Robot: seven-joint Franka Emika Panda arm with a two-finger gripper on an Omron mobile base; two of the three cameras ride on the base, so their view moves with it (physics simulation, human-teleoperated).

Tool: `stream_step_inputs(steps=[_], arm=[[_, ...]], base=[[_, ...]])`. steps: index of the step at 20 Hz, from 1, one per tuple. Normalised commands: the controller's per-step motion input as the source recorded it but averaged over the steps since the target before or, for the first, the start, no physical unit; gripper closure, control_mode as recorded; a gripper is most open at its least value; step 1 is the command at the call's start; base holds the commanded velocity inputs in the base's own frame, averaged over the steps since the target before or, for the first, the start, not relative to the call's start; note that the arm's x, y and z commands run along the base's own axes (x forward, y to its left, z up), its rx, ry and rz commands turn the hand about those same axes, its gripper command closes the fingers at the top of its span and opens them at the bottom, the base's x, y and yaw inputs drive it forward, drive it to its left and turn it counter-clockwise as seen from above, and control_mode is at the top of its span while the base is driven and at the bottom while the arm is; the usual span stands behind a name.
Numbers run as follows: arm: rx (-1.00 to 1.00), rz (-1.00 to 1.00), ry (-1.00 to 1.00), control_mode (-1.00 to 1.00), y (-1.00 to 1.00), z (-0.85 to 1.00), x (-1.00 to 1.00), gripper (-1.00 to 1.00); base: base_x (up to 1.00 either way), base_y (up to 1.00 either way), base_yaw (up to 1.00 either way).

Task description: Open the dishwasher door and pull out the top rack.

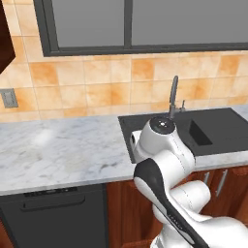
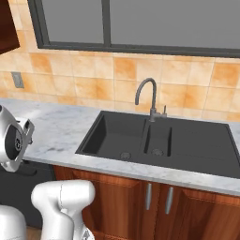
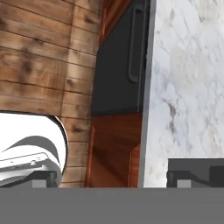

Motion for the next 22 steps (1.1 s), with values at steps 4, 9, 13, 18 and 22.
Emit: stream_step_inputs(steps=[4,9,13,18,22], arm=[[0.00,0.00,0.00,1.00,0.00,0.00,0.00,-1.00],[0.00,0.00,0.00,1.00,0.00,0.00,0.00,-1.00],[0.00,0.00,0.00,1.00,0.00,0.00,0.00,-1.00],[0.00,0.00,0.00,1.00,0.00,0.00,0.00,-1.00],[0.00,0.00,0.00,1.00,0.00,0.00,0.00,-1.00]], base=[[0.00,0.04,0.00],[-0.07,-0.07,0.24],[-0.20,-0.02,0.43],[-0.25,-0.11,0.53],[-0.18,-0.18,0.52]])
